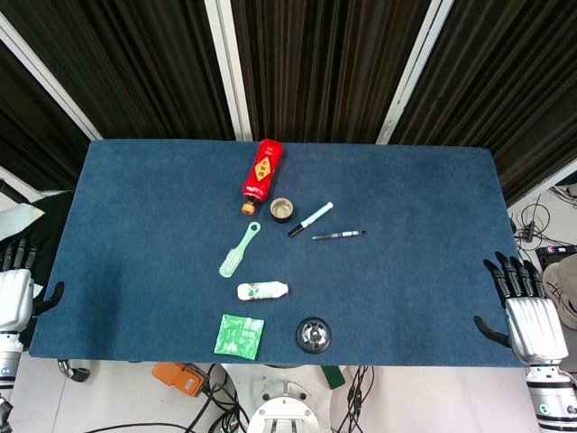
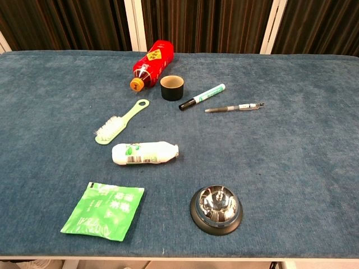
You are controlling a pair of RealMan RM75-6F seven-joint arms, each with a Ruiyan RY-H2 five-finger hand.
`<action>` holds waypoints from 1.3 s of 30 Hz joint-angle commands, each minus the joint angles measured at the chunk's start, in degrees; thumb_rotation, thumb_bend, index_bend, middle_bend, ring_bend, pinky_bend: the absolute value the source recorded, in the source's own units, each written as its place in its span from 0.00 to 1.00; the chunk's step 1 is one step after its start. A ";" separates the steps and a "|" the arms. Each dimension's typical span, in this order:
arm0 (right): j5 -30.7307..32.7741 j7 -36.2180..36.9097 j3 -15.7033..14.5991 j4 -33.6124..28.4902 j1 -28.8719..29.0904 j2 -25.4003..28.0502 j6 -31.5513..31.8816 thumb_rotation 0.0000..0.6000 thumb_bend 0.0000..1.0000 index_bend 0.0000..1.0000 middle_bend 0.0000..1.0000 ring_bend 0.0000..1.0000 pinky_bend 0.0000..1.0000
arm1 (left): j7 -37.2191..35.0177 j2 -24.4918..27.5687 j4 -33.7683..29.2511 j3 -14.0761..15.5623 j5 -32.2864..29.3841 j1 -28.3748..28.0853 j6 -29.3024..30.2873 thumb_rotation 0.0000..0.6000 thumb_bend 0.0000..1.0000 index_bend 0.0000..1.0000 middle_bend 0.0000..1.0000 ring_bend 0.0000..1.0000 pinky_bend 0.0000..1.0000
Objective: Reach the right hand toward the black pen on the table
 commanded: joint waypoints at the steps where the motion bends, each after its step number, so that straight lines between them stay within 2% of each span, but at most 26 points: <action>1: 0.21 -0.29 0.44 -0.10 -0.05 -0.29 0.13 1.00 0.36 0.14 0.08 0.07 0.01 | 0.05 0.01 0.03 0.00 0.11 0.00 0.13 1.00 0.31 0.12 0.00 0.04 0.14; 11: 0.17 0.23 0.31 -0.33 -0.03 0.29 -1.15 1.00 0.36 0.14 0.08 0.07 0.01 | 0.85 -0.08 -0.41 0.00 0.27 0.23 0.87 1.00 0.31 0.12 0.00 0.04 0.14; 17: 0.35 -1.64 -0.37 -0.53 0.27 -0.12 -3.10 1.00 0.36 0.16 0.08 0.07 0.01 | 1.67 -0.11 -1.22 0.29 1.62 0.42 2.01 1.00 0.31 0.12 0.00 0.04 0.14; 23: 0.68 0.41 0.24 1.20 2.79 -1.28 -7.26 1.00 0.36 0.22 0.08 0.07 0.01 | 2.39 0.19 -1.65 1.22 4.29 1.27 4.30 1.00 0.31 0.12 0.00 0.04 0.14; 25: 1.73 1.13 1.15 1.93 4.59 -1.65 -9.88 1.00 0.36 0.25 0.08 0.07 0.01 | 1.94 0.25 -1.82 1.16 3.64 1.40 4.02 1.00 0.31 0.12 0.00 0.04 0.14; 31: 8.85 3.55 6.95 6.18 15.38 -3.22 -24.79 1.00 0.36 0.34 0.08 0.07 0.01 | 1.41 0.21 -2.16 0.44 1.69 0.97 2.64 1.00 0.31 0.12 0.00 0.04 0.14; 35: 15.34 1.45 10.84 12.84 23.10 -7.94 -33.70 1.00 0.38 0.39 0.08 0.07 0.01 | 2.03 0.34 -2.48 0.71 1.68 1.29 2.86 1.00 0.31 0.12 0.00 0.04 0.14; 39: 21.42 -1.88 13.41 18.91 29.25 -13.73 -39.15 1.00 0.39 0.41 0.08 0.07 0.01 | 2.23 0.58 -3.04 0.56 0.88 1.48 2.75 1.00 0.31 0.12 0.00 0.04 0.14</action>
